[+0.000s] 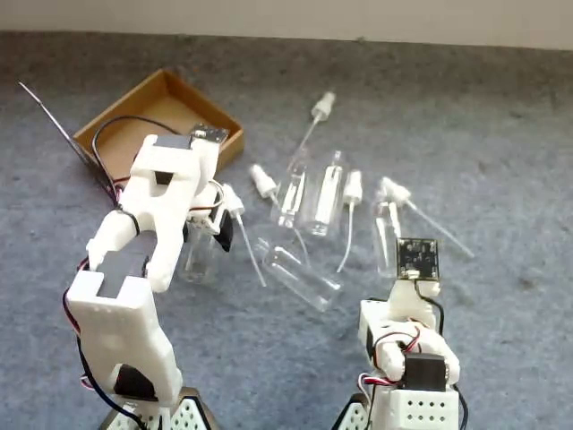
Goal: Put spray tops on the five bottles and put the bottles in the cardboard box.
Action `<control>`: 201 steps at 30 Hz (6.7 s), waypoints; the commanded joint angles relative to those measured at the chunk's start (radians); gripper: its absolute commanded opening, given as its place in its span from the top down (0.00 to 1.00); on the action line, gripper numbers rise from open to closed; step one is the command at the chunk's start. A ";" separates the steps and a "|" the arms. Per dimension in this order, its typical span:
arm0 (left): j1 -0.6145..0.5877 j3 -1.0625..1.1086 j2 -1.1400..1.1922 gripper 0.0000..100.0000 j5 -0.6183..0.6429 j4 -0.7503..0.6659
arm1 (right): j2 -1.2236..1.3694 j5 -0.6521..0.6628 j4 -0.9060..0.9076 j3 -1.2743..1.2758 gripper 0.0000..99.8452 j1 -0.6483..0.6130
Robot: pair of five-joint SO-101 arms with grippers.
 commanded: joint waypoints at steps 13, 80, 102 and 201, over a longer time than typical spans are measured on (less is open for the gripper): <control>0.005 -0.073 -0.035 0.90 -0.008 0.049 | -0.010 0.011 0.007 0.130 0.99 0.002; 0.085 1.067 -1.506 0.91 -0.259 -0.568 | -0.010 0.454 -0.303 -0.025 0.99 0.306; 0.225 1.073 -1.672 0.91 -0.124 -0.446 | 0.331 0.470 -0.073 -0.544 0.91 0.305; 0.219 1.474 -2.186 0.91 -0.130 -0.519 | 2.873 0.829 0.515 -2.773 0.81 0.065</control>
